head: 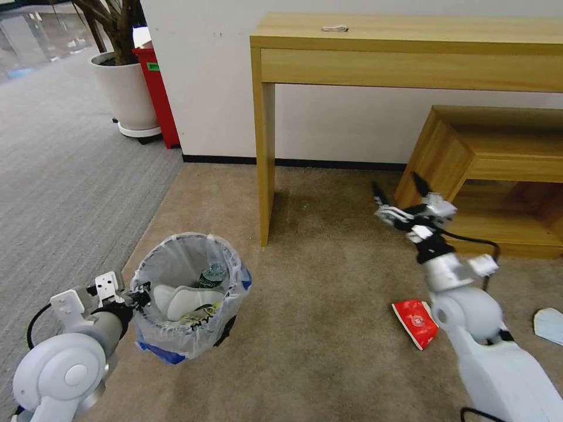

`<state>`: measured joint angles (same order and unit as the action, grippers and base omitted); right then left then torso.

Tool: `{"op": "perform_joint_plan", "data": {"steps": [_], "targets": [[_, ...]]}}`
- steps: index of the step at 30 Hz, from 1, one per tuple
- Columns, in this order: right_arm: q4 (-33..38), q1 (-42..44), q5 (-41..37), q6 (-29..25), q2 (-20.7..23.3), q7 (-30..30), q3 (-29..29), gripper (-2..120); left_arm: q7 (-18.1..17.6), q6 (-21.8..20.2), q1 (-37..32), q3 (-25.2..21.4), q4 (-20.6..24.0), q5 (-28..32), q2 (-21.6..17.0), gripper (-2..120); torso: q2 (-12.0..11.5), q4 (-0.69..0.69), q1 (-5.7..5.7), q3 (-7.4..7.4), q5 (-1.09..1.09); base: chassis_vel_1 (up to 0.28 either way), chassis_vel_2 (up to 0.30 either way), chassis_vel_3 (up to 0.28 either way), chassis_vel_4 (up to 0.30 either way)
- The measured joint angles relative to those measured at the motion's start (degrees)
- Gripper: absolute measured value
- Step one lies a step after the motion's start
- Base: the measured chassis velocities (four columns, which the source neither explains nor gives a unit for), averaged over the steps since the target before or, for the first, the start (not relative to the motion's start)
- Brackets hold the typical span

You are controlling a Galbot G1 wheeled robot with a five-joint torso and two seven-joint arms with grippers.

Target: Pick up the trash bin and place the garbage on the floor into it.

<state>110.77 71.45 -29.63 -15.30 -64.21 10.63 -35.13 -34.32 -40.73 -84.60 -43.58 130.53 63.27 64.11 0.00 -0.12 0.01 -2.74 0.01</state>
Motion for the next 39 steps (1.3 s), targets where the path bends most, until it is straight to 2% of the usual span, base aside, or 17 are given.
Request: {"op": "perform_joint_plan", "data": {"steps": [11,27,39], "targets": [[2.3,6.0,1.2,-2.0,-3.8,0.7,-4.9,100,1.6,0.7,-1.1,0.0,1.0,-1.2,0.3,0,0.0,0.01,0.0,0.0,-0.01,0.0,0.0,0.0,0.0],[3.7,9.0,1.7,-3.8,-6.9,2.6,-5.6,100,2.0,1.1,-2.2,-0.2,2.0,-1.1,0.6,0,0.0,0.01,0.0,0.0,-0.01,-0.058,-0.06,-0.065,-0.053],[3.7,9.1,1.6,-4.4,-7.1,2.5,-6.2,100,2.0,1.1,-2.2,-0.2,2.3,-0.9,0.3,0,0.0,0.01,0.0,0.0,-0.01,-0.119,-0.115,-0.121,-0.121]]}}
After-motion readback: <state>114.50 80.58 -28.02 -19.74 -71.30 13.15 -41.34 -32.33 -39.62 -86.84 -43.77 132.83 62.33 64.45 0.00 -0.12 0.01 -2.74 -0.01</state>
